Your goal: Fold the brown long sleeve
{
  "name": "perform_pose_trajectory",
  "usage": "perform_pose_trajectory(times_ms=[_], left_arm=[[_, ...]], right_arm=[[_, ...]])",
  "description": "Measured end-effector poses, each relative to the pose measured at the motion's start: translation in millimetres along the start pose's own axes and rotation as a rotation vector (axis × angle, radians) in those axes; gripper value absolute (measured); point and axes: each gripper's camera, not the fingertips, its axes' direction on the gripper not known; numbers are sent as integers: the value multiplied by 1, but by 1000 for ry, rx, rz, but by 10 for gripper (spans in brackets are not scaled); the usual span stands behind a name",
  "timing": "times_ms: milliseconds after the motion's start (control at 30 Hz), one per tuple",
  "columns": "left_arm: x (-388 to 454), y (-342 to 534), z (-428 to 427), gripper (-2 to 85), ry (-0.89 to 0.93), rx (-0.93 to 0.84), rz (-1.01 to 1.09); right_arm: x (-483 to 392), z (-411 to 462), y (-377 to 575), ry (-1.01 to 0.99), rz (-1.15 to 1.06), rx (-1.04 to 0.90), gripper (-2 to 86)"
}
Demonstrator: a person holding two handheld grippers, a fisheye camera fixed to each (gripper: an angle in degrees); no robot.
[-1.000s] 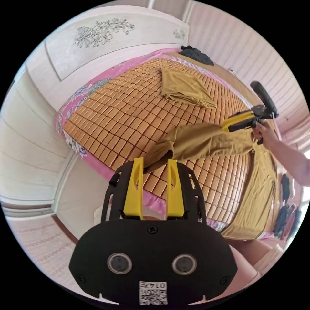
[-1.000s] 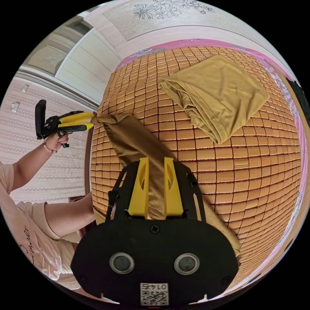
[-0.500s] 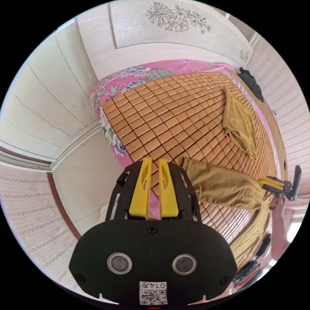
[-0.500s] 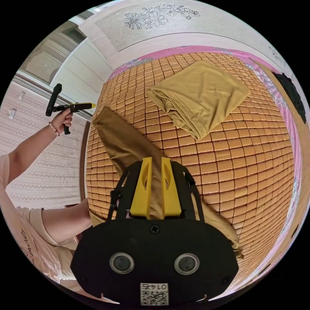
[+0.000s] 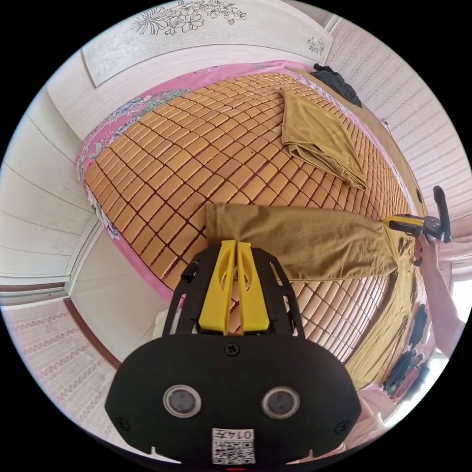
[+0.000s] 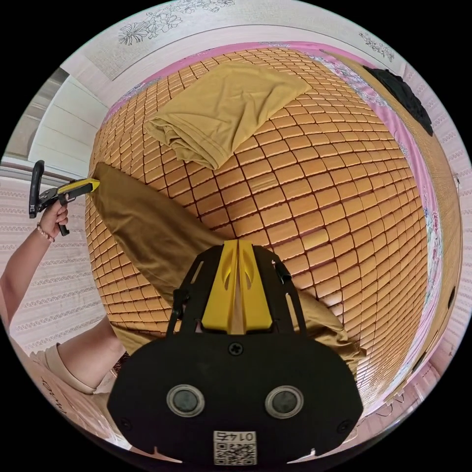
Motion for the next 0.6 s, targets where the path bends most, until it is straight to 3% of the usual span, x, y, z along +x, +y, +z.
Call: perform_pose_trajectory(times_ms=[200,400,500,600], left_arm=[[22,-8,-27,-10,-47,143,-4],[175,-39,-29,-9,154,134,507],[278,-43,-4,-6,274,104,717],[379,-39,30,-3,307,96,863]], right_arm=[[26,-55,86,5,48,174,0],[135,-78,258,226,386,69,56],[183,-68,314,215,530,-8,84],[208,-60,344,126,598,35,79]])
